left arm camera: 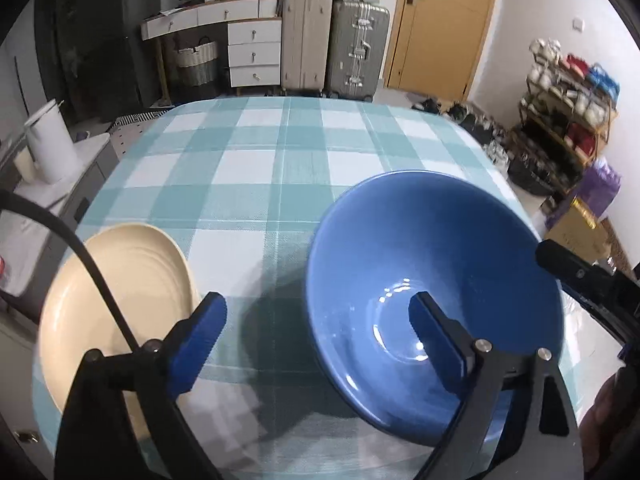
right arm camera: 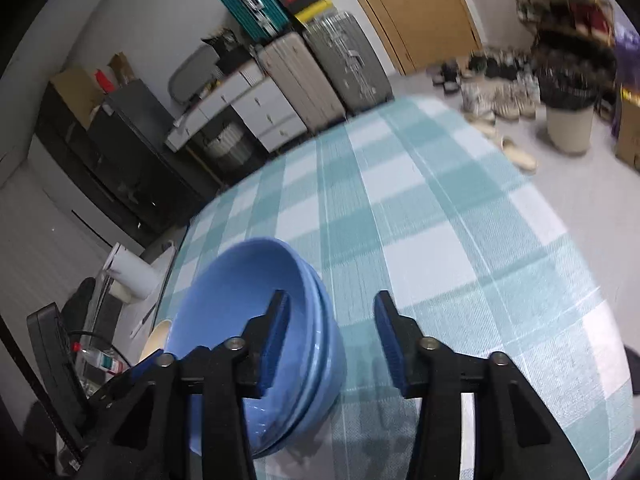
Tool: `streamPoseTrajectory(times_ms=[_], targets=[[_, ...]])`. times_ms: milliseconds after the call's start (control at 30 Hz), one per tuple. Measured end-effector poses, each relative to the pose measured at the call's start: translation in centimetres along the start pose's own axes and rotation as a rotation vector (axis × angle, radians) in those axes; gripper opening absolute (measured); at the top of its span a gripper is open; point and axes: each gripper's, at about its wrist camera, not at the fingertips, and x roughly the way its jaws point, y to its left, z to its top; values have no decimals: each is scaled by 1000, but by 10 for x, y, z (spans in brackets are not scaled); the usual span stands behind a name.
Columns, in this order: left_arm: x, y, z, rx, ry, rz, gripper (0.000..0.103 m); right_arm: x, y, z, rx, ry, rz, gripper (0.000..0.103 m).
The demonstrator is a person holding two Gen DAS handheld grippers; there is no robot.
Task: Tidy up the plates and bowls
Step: 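Open both tools and release the bowl onto the nested stack, then close both tools on the rim of the nested blue bowl stack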
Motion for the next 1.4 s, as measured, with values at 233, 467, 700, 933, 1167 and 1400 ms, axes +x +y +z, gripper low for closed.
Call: streamPoseTrajectory(times_ms=[233,467,700,933,1167,1400], targets=[[6,5,-2,16,22,-20,93,-6,14,-7,-84,-35,-28,56],[11,18,-4,-52,35,-47,94,-16,11,-13,-89,-126,-5,84],[19,18,-4,-57,61,-80,94,-1,-1,-8,-37,-55,-4,86],[23,17,-4,-63,84,-102,94,11,-5,-8,-30,-2,-8,86],[26,19,-4,-84,106,-133,94,19,-2,-9,-44,27,-4,86],[26,11,-5,-62,114,-134,94,18,0,-9,-57,31,-3,86]])
